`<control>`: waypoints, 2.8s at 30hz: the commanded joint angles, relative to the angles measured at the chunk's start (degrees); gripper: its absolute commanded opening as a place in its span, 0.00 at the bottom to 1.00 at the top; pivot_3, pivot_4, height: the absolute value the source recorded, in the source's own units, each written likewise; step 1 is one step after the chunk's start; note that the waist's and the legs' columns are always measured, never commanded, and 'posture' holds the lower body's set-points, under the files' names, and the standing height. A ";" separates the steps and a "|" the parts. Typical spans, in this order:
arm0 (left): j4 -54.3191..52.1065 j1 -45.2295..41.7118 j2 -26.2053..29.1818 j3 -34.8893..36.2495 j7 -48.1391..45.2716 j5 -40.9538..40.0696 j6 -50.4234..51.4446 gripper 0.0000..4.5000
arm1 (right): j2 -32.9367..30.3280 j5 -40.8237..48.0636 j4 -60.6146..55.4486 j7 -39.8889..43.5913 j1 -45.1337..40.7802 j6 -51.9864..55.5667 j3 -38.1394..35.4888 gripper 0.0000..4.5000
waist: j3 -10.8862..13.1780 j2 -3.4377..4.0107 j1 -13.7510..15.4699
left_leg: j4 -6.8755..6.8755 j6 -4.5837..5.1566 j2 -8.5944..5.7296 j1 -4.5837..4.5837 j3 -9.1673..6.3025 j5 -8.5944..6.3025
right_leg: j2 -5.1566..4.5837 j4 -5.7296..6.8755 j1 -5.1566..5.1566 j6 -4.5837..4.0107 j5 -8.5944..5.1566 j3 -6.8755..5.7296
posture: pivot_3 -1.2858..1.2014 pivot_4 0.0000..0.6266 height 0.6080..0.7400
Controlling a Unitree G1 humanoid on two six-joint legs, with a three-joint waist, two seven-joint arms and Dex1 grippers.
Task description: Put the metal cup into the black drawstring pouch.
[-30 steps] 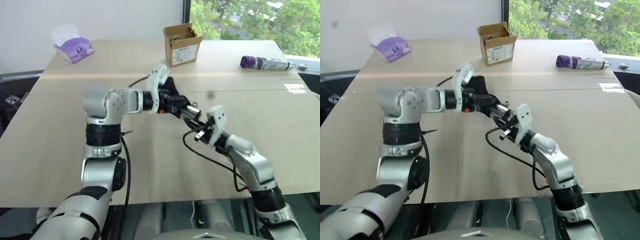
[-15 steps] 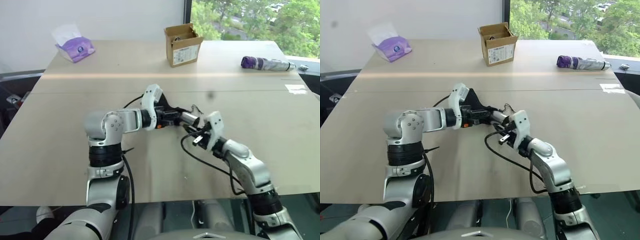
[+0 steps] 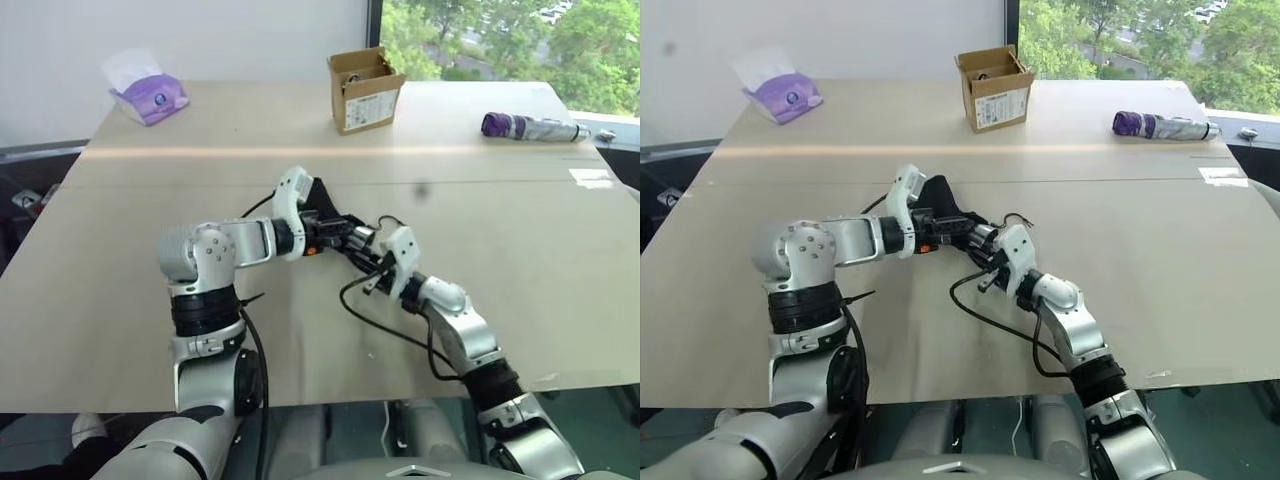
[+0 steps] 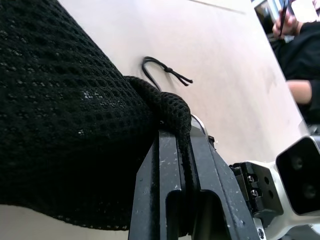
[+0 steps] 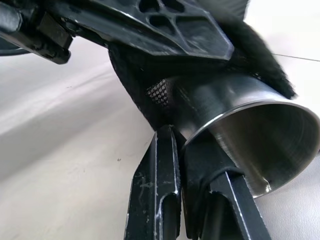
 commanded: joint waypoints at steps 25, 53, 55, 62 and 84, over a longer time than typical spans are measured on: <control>-8.35 -0.44 17.25 -8.26 1.18 -23.63 2.05 0.00 | 5.14 6.70 13.48 9.26 -16.92 2.91 -7.46 0.01 | 0.04 0.02 -0.15 | -0.24 -0.13 -0.03 -0.01 -0.07 0.07 | -0.06 -0.03 -0.09 -0.02 0.01 -0.02 | 0.52 0.24 1.00; 1.47 -6.39 -2.39 5.12 26.57 -39.93 2.05 0.00 | 7.07 -17.30 22.75 -2.07 -20.01 -21.48 4.18 0.01 | 0.03 -0.04 -0.06 | -0.32 -0.22 -0.09 -0.10 0.01 0.13 | -0.12 -0.02 -0.26 -0.02 0.02 0.05 | 0.52 0.24 1.00; 0.55 -4.84 0.20 3.18 26.55 -42.14 2.05 0.00 | 6.82 -18.71 23.84 -4.36 -20.54 -21.45 3.81 0.01 | 0.03 -0.04 -0.37 | -0.33 -0.22 -0.07 -0.09 0.00 0.13 | -0.10 -0.01 -0.27 -0.02 0.02 0.05 | 0.52 0.24 1.00; 1.25 -0.26 13.08 -1.30 20.35 -30.76 -3.17 0.00 | 1.09 -19.16 11.70 -3.23 -16.28 -11.77 1.86 0.31 | 0.03 -0.04 0.04 | -0.39 -0.26 -0.08 -0.08 0.00 0.15 | -0.10 -0.02 -0.28 -0.03 0.02 0.06 | 0.52 0.24 1.00; 8.63 -9.61 27.77 -12.63 -5.52 -14.27 -14.21 0.00 | -6.74 -19.73 -4.57 -10.95 -11.10 10.92 0.31 0.93 | 0.04 -0.03 -0.06 | -0.53 -0.24 -0.05 -0.09 0.02 0.15 | -0.04 -0.08 -0.33 -0.03 0.00 0.06 | 0.52 0.24 1.00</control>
